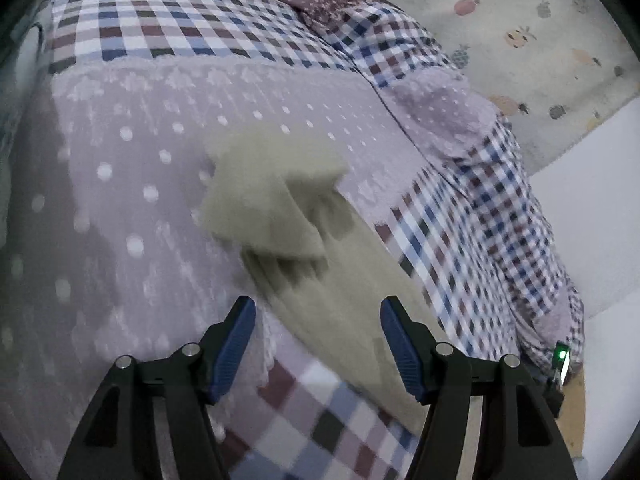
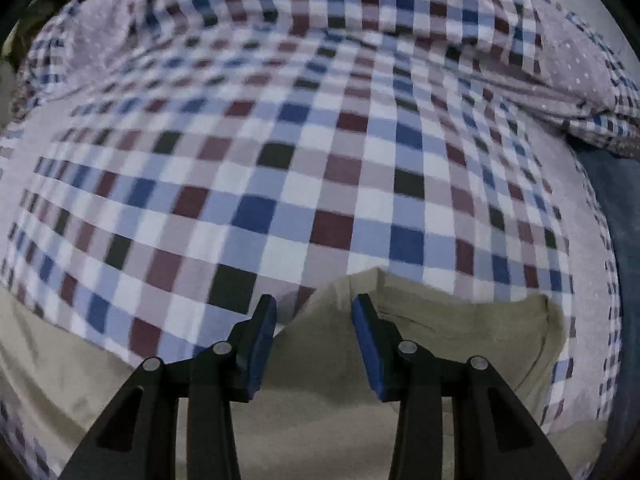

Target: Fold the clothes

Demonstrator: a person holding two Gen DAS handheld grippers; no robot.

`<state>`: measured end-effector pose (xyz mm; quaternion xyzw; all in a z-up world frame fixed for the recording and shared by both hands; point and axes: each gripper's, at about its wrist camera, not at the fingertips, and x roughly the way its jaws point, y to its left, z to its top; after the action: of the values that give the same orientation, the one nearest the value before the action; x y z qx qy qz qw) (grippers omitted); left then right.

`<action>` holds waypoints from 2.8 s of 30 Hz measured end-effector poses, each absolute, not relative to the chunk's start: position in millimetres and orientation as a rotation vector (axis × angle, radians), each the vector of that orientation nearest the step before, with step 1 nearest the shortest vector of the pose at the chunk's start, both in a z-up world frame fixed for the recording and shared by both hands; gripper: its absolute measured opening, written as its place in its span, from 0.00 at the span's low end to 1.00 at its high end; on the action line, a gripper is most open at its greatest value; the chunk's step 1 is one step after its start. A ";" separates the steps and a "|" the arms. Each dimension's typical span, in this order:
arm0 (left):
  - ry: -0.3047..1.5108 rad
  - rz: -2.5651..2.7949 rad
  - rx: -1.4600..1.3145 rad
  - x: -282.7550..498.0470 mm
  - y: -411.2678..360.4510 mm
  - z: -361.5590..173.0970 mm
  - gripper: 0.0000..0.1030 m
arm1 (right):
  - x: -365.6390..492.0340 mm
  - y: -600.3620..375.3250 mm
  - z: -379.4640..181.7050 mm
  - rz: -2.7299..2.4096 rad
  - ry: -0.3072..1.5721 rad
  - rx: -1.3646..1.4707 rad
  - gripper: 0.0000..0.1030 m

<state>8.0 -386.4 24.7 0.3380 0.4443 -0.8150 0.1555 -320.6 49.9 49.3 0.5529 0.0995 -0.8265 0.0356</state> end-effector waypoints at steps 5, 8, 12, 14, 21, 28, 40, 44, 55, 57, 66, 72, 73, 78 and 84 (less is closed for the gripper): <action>1.160 -2.319 0.920 2.8 -414.3 21.8 0.64 | -321.3 41.8 42.3 -2.559 0.352 1.697 0.32; 1.082 -2.300 0.924 -2.7 -427.0 18.8 0.36 | -320.6 35.4 43.2 -2.575 0.419 1.676 0.09; 1.245 -2.305 0.891 -12.1 -450.6 7.1 0.04 | -318.3 23.1 48.8 -2.602 0.497 1.614 0.06; 1.255 -2.315 0.801 -13.1 -459.4 16.7 0.03 | -316.6 14.5 54.1 -2.621 0.542 1.568 0.05; 1.208 -2.399 0.503 -7.9 -480.7 73.6 0.03 | -324.2 -39.8 65.5 -2.598 0.674 1.460 0.05; 1.263 -2.324 0.210 36.8 -524.3 102.9 0.02 | -312.7 -104.9 68.5 -2.578 0.776 1.363 0.04; 1.395 -2.197 0.028 71.8 -623.8 142.1 0.02 | -340.1 -119.8 100.6 -2.641 0.748 1.324 0.04; 1.355 -2.226 0.068 30.8 -643.2 171.4 0.02 | -350.1 -127.5 107.4 -2.659 0.738 1.289 0.04; 1.079 -2.303 0.282 -48.2 -644.5 193.6 0.03 | -356.6 -146.1 86.9 -2.609 0.793 1.253 0.46; 1.104 -2.287 0.332 -45.3 -653.0 192.7 0.04 | -343.4 -143.8 105.9 -2.586 0.662 1.207 0.61; 1.115 -2.319 0.532 -18.5 -664.6 192.5 0.75 | -230.6 5.1 226.4 -2.531 0.221 0.998 0.73; 1.255 -2.233 0.754 -9.3 -667.1 157.5 0.88 | -116.5 141.1 241.9 -2.587 0.060 1.050 0.75; 1.239 -2.213 0.754 -2.5 -665.3 154.9 0.88 | -95.7 162.5 240.6 -2.598 0.036 1.063 0.75; 1.223 -2.181 0.682 47.0 -655.4 164.3 0.88 | -4.0 275.2 213.2 -2.718 -0.072 1.162 0.75; 1.156 -2.410 0.590 106.0 -590.6 207.5 0.88 | 83.2 378.2 157.4 -2.834 -0.470 1.182 0.75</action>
<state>106.0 -590.6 207.5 0.2112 0.4138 -0.8624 0.2009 83.2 378.2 157.4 0.3804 -0.1514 -0.9122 0.0174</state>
